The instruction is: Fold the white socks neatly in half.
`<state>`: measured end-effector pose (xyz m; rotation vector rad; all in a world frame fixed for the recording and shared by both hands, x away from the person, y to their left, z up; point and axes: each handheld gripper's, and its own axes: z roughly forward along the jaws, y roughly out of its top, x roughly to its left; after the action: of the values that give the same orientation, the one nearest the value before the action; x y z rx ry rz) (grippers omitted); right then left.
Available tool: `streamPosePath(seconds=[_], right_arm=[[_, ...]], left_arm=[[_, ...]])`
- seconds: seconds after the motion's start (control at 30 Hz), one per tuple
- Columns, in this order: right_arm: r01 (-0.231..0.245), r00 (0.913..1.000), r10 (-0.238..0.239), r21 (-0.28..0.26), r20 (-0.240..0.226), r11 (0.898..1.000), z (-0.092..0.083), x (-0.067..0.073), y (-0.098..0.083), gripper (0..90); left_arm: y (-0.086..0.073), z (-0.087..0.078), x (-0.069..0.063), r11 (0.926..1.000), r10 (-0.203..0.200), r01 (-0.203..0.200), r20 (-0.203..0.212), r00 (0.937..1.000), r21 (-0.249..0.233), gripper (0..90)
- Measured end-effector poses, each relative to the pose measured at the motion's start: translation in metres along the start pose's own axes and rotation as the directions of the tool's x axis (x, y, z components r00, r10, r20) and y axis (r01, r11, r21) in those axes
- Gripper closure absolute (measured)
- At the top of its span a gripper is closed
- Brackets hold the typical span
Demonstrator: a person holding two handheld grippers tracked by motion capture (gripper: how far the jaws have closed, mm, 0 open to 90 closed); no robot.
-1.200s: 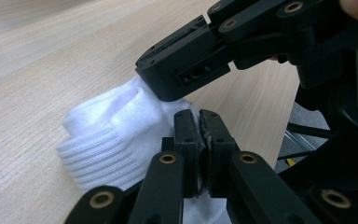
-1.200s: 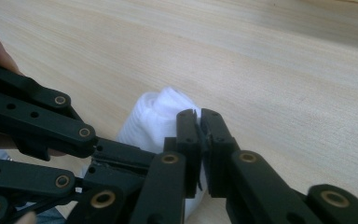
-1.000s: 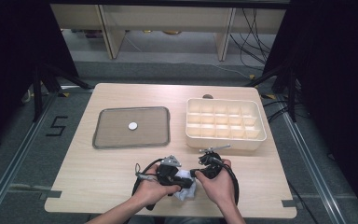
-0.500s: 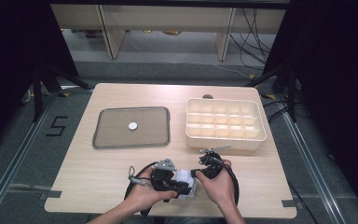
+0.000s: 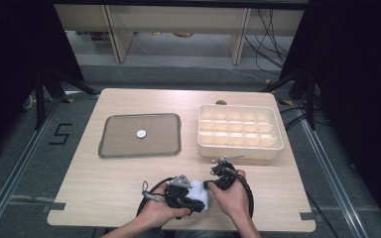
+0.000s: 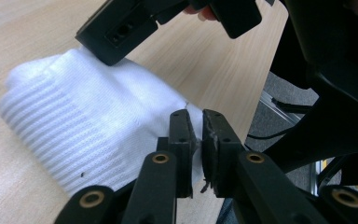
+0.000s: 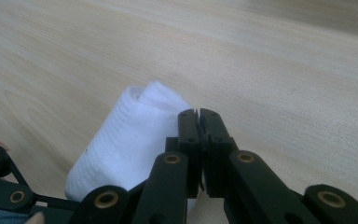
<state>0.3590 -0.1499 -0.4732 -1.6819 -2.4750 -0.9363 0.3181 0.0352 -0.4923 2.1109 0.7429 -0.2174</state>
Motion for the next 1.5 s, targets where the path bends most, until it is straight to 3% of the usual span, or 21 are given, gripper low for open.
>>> streamPosePath(seconds=[0.07, 0.27, 0.43, 0.8, 0.83, 0.97, 1.0, 1.03, 1.5], right_arm=[[0.010, 0.9999, -0.010, -0.002, 0.007, 1.000, 0.001, -0.001, -0.001, 88.4], [0.033, 0.9994, -0.033, -0.004, 0.006, 0.999, 0.002, -0.002, 0.000, 88.4], [-0.003, 0.9999, 0.003, 0.007, 0.012, 1.000, 0.002, 0.001, -0.001, 88.4], [0.006, 0.9995, -0.006, 0.011, 0.032, 1.000, 0.004, 0.000, -0.001, 88.5], [0.007, 0.9994, -0.008, 0.011, 0.034, 1.000, 0.004, 0.000, -0.002, 88.5], [0.016, 0.9992, -0.016, 0.012, 0.036, 1.000, 0.005, 0.000, -0.002, 88.5], [0.013, 0.9993, -0.014, 0.011, 0.034, 1.000, 0.005, 0.001, -0.002, 88.5], [0.016, 0.9991, -0.016, 0.011, 0.039, 1.000, 0.005, 0.000, -0.002, 88.5], [0.016, 0.9984, -0.017, 0.009, 0.054, 1.000, 0.006, 0.003, -0.002, 88.5]], left_arm=[[-0.001, 0.002, 0.000, 0.9997, 0.020, -0.020, -0.005, 0.9998, 0.011, 83.6], [-0.002, 0.005, -0.002, 0.9996, 0.020, -0.020, -0.016, 0.9997, 0.018, 87.2], [-0.003, 0.006, -0.002, 0.9993, 0.025, -0.024, -0.027, 0.9993, 0.028, 89.1], [-0.003, 0.011, -0.003, 0.9988, 0.034, -0.032, -0.033, 0.9989, 0.037, 89.6], [-0.002, 0.013, 0.000, 0.9959, 0.087, -0.087, -0.034, 0.9956, 0.026, 89.6], [-0.002, 0.015, 0.000, 0.9952, 0.095, -0.094, -0.028, 0.9951, 0.025, 89.6], [-0.003, 0.015, 0.000, 0.9957, 0.090, -0.089, -0.030, 0.9955, 0.023, 89.6], [-0.004, 0.014, -0.004, 0.9986, 0.038, -0.037, -0.036, 0.9986, 0.039, 89.6], [-0.006, 0.016, -0.003, 0.9985, 0.043, -0.042, -0.028, 0.9987, 0.036, 89.6]])
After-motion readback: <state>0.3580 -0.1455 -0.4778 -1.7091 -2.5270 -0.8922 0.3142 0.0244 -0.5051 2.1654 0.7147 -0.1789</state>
